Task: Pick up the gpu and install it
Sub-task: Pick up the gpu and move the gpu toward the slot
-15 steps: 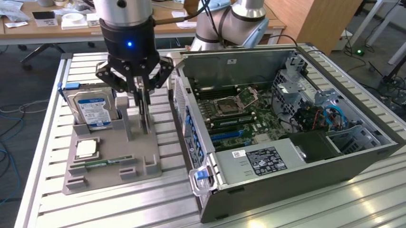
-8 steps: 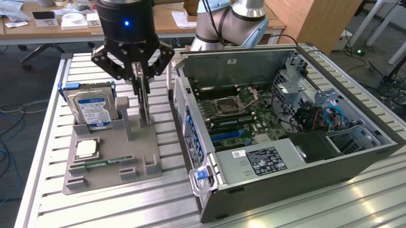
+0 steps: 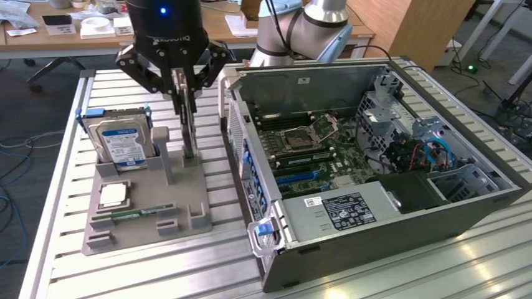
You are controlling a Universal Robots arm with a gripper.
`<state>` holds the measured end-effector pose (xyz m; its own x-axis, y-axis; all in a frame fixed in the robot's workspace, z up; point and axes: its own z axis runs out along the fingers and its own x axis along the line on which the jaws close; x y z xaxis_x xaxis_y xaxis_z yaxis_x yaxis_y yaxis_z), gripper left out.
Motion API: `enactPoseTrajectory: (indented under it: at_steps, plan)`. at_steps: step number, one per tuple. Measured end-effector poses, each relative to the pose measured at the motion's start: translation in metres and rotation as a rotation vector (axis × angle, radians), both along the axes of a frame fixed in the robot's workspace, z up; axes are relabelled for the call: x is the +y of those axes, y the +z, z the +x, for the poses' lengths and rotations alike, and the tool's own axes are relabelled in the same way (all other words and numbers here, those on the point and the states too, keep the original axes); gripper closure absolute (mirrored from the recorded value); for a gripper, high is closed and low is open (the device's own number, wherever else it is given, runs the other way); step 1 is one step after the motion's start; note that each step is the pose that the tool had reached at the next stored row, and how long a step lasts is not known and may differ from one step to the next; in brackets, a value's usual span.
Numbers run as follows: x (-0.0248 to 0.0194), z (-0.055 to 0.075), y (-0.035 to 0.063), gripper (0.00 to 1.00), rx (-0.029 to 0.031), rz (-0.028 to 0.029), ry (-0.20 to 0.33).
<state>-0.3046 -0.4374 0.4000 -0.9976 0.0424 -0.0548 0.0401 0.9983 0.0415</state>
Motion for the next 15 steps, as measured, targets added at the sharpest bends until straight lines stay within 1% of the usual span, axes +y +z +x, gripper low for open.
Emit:
enactPoseTrajectory:
  at_steps: [8,15]
  plan:
    - [0.0,0.0,0.0121,0.74,-0.0025,-0.0006,0.0]
    - [0.0,0.0,0.0123,0.74,-0.0024,-0.0006,0.0]
